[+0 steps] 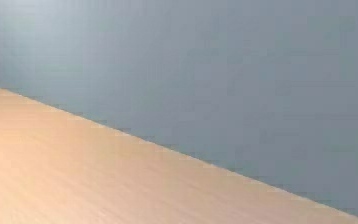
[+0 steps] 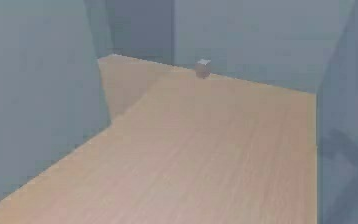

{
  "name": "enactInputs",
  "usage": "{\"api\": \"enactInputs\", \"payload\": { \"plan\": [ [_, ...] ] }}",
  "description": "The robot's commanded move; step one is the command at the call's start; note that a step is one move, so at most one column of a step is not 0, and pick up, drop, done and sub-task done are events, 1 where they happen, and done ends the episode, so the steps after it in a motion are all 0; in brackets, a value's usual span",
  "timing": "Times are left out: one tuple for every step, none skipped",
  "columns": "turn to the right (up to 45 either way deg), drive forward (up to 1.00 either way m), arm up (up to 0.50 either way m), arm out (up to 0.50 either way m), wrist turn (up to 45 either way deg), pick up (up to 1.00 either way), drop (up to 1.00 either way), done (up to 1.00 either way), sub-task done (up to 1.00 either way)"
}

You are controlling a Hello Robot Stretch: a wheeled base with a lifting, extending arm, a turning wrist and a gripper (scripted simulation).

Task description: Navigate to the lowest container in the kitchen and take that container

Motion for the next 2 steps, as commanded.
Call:
{"api": "enactInputs", "payload": {
  "plan": [
    [-36.0,0.0,0.0,0.0,0.0,0.0,0.0,0.0,0.0],
    [0.0,1.0,0.0,0.0,0.0,0.0,0.0,0.0,0.0]
  ]
}}
